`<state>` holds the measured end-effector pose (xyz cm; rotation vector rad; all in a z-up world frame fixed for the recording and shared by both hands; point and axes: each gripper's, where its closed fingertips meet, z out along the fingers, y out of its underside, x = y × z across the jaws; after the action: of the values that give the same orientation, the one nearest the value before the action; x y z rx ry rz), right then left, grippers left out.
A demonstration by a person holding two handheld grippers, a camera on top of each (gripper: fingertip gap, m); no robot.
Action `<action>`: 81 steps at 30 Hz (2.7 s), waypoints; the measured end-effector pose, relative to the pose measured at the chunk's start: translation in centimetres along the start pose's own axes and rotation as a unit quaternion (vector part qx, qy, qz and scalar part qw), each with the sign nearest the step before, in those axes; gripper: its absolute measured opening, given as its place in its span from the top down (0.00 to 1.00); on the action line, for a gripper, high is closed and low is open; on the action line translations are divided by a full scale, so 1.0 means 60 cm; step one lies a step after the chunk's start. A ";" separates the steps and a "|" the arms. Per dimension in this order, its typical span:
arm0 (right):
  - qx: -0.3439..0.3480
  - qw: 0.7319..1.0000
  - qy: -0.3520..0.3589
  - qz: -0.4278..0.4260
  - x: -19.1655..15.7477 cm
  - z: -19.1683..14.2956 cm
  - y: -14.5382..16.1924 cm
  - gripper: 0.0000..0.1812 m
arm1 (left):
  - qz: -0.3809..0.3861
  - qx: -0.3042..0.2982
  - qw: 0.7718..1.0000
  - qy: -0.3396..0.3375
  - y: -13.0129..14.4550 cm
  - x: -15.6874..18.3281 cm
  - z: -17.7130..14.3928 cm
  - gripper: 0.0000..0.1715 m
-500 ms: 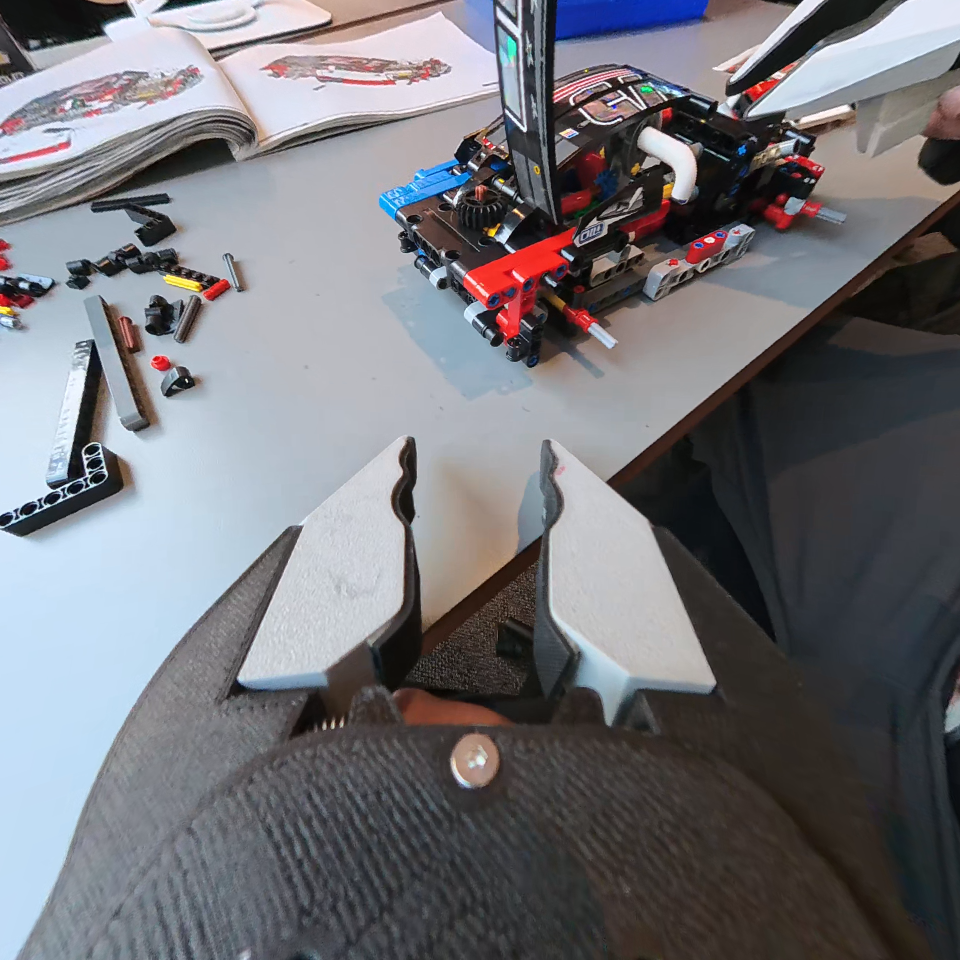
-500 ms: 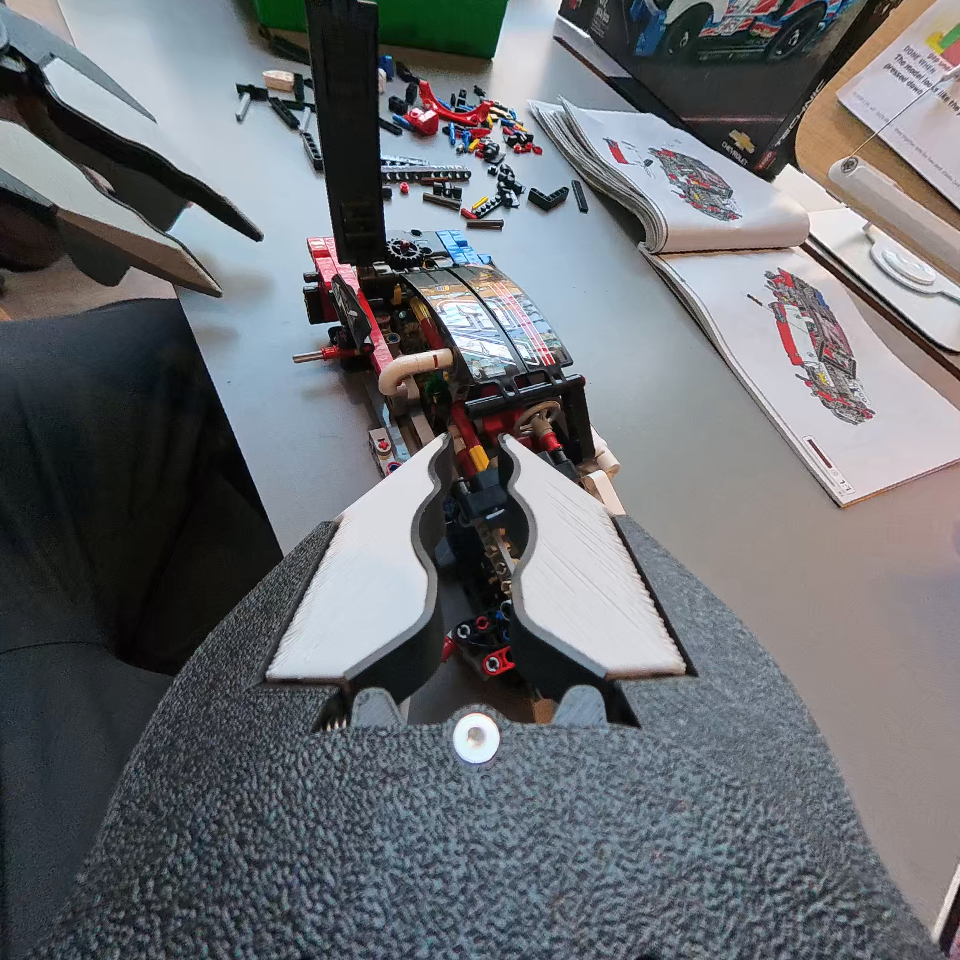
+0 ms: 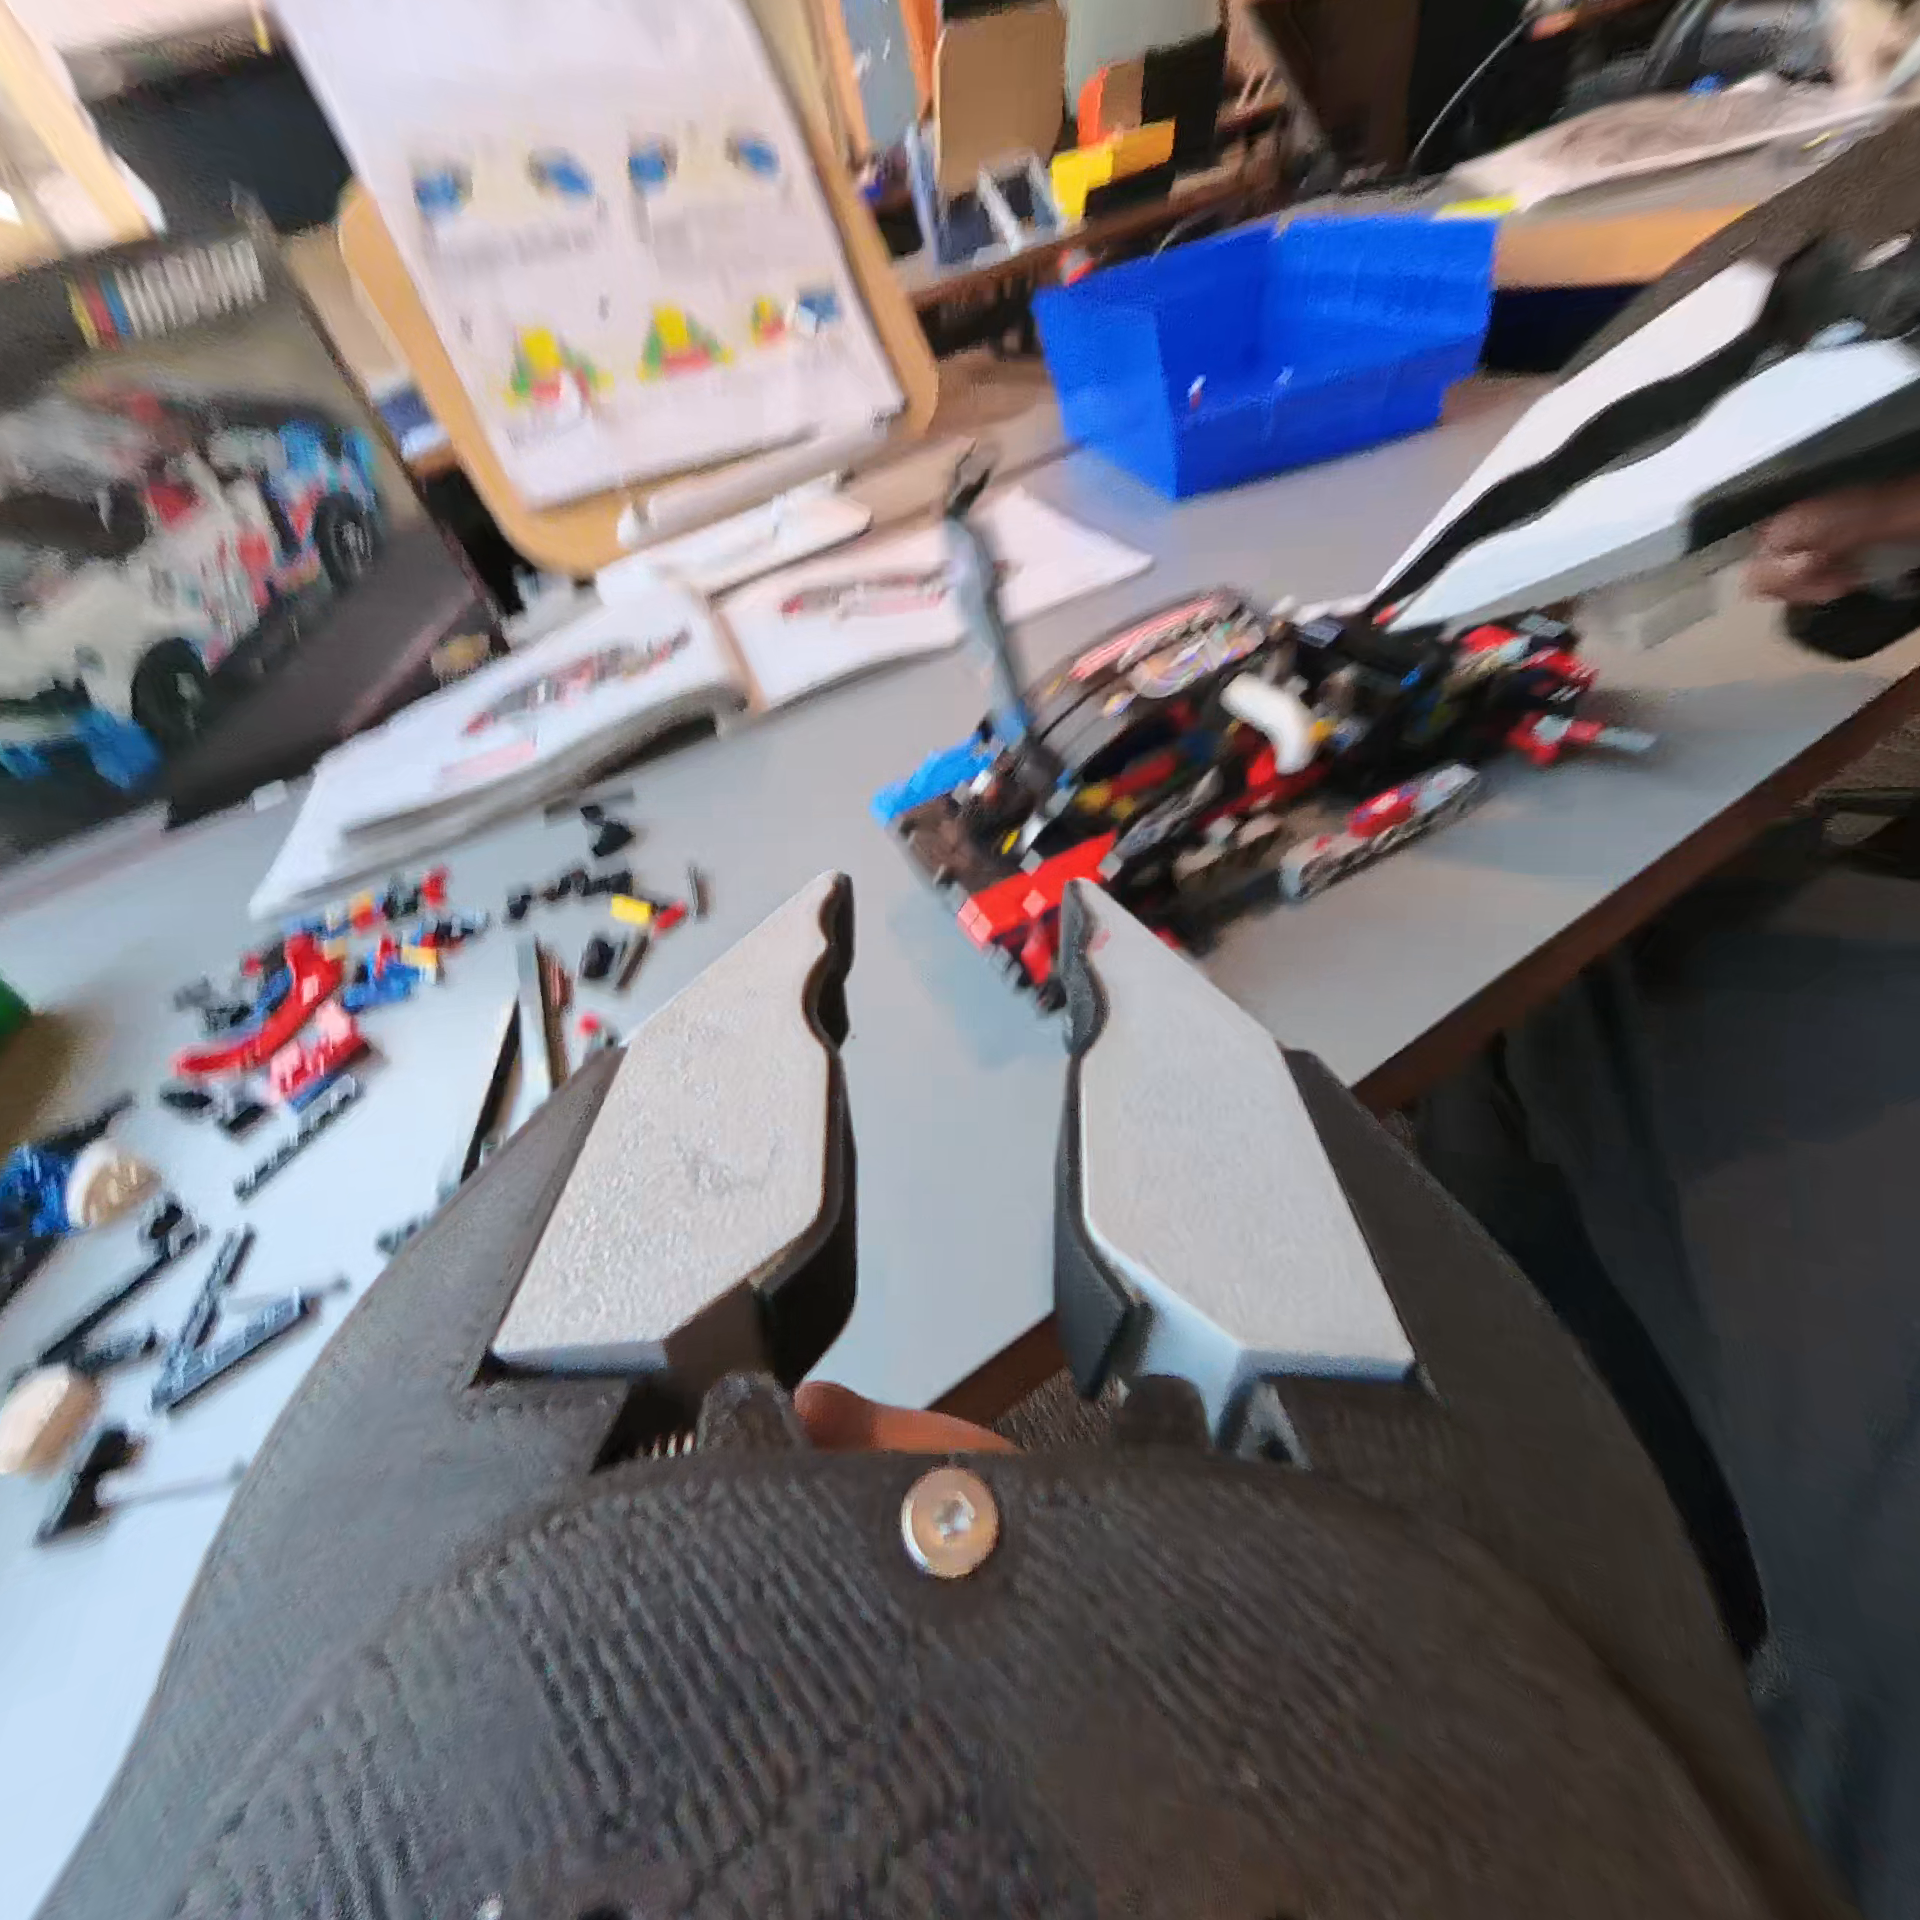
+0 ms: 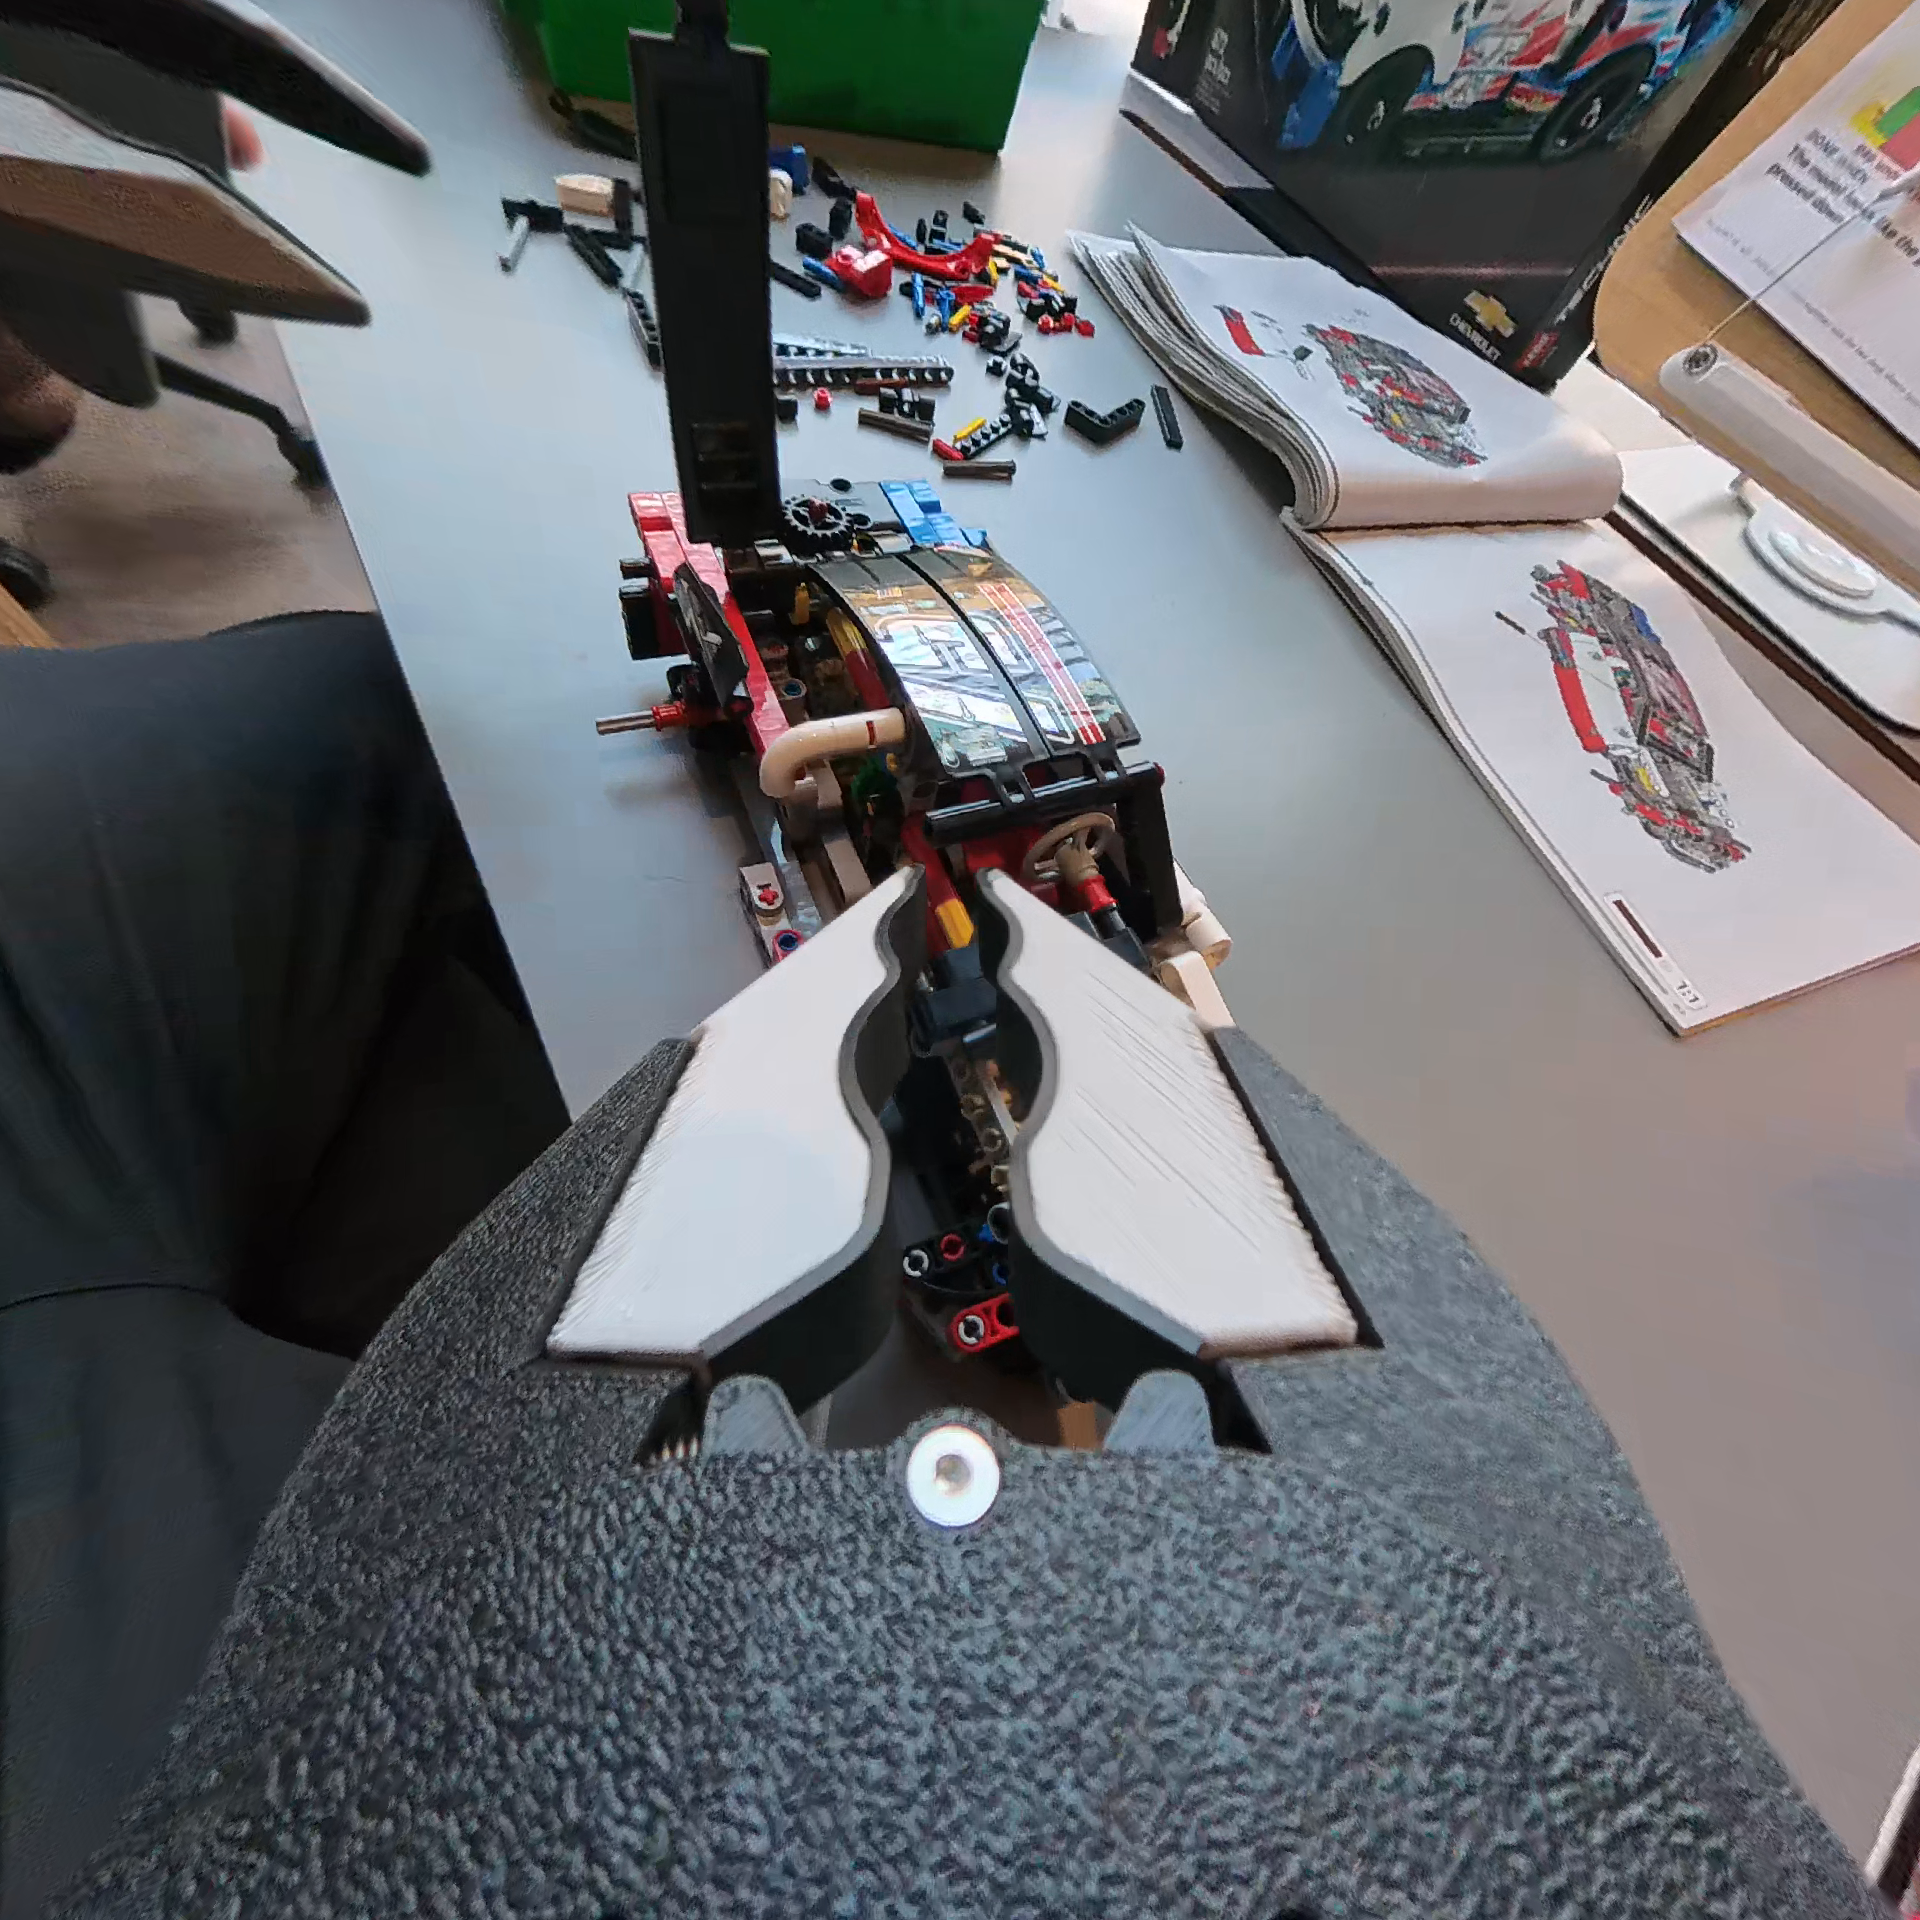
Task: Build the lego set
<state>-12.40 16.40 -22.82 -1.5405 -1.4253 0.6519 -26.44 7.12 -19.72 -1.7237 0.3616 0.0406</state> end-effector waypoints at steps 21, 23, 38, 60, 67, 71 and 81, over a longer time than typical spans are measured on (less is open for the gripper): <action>-0.007 0.980 0.053 -0.191 -0.006 0.029 -0.010 0.93 | 0.342 -0.171 0.923 0.055 -0.011 0.137 0.213 0.86; -0.005 0.977 0.062 -0.206 -0.002 0.031 -0.010 0.93 | 0.336 -0.168 0.925 0.056 -0.007 0.133 0.219 0.86; -0.007 0.931 0.124 -0.343 -0.003 0.042 -0.014 0.93 | 0.328 -0.131 0.933 0.065 -0.027 0.118 0.204 0.88; -0.031 0.881 0.184 -0.435 0.020 0.049 -0.016 0.96 | 0.433 -0.136 0.890 0.048 -0.019 0.128 0.236 0.96; -0.036 0.873 0.183 -0.450 0.015 0.049 -0.017 0.96 | 0.410 -0.108 0.905 0.036 -0.020 0.128 0.233 0.97; -0.040 0.868 0.184 -0.460 0.013 0.049 -0.018 0.96 | 0.391 -0.094 0.915 0.032 -0.020 0.128 0.231 0.97; -0.039 0.867 0.185 -0.462 0.013 0.050 -0.018 0.96 | 0.348 -0.078 0.934 0.032 -0.020 0.128 0.232 0.97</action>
<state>-15.33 17.84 -23.08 -0.7907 -1.6589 -0.2757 -16.43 19.08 -22.92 -1.6743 1.0281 0.5410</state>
